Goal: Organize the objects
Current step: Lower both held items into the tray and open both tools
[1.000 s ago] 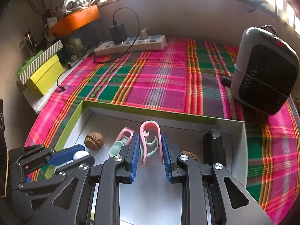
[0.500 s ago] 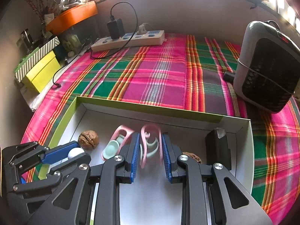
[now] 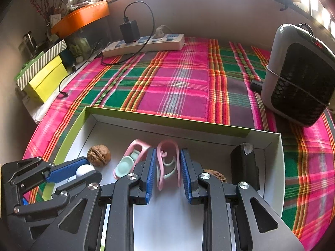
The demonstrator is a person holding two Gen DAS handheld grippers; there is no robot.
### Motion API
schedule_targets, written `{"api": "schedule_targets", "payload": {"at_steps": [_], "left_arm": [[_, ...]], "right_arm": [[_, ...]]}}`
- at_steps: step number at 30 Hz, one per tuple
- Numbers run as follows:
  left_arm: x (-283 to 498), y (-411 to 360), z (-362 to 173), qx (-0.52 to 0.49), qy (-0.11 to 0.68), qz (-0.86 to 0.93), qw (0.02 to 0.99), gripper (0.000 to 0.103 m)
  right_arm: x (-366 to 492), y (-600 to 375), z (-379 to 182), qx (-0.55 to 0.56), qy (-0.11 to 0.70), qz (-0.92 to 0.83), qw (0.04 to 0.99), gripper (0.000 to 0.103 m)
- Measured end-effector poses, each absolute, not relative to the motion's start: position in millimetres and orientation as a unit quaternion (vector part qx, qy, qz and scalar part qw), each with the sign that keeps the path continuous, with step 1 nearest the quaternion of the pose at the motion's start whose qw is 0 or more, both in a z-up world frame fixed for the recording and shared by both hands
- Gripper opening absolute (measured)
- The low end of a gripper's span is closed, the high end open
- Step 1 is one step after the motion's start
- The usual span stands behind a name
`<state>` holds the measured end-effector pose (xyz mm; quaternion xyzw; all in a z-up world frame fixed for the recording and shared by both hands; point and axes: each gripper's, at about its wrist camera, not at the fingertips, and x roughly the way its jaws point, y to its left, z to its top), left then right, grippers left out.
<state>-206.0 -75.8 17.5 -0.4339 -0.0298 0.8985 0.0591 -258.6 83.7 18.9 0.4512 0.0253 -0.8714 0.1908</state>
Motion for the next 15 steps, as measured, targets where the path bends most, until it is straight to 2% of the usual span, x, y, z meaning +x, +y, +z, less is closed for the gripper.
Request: {"api": "schedule_targets", "payload": {"at_steps": [15], "left_arm": [[-202.6,-75.4,20.0,-0.432,-0.032,0.899,0.059,0.029]], "right_arm": [[-254.5,84.9,22.9,0.446,0.022,-0.875,0.187,0.025]]}}
